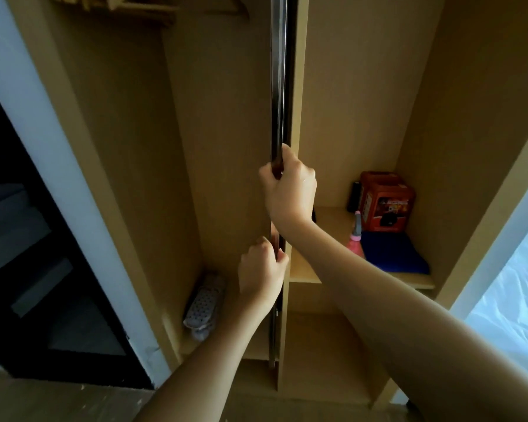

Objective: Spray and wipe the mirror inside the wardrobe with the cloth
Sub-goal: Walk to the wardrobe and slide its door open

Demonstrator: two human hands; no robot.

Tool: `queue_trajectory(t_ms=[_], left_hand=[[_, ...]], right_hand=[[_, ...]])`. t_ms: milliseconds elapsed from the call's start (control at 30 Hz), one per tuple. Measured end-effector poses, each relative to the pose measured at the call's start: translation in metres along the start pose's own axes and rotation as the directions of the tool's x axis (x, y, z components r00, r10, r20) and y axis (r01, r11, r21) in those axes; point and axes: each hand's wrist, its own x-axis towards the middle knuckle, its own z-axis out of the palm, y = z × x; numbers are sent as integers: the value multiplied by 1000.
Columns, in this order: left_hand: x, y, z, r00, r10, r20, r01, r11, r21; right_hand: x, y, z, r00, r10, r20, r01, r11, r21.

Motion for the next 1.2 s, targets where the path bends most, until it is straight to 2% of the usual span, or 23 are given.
queue_trajectory(t_ms=[367,667,1200], left_hand=[[-26,3,-6,999,0,-51,2,1000,22],[-38,0,-14,1000,1,-21,-1,1000,11],[-50,13,-9,999,41,-35,-40,999,7]], right_hand=[[-19,-7,-16,999,-39,-8,39,999,30],[-31,-13,-21,997,-56,-60,59,997,47],[-29,-2,-43,999,-43,14,42,998,49]])
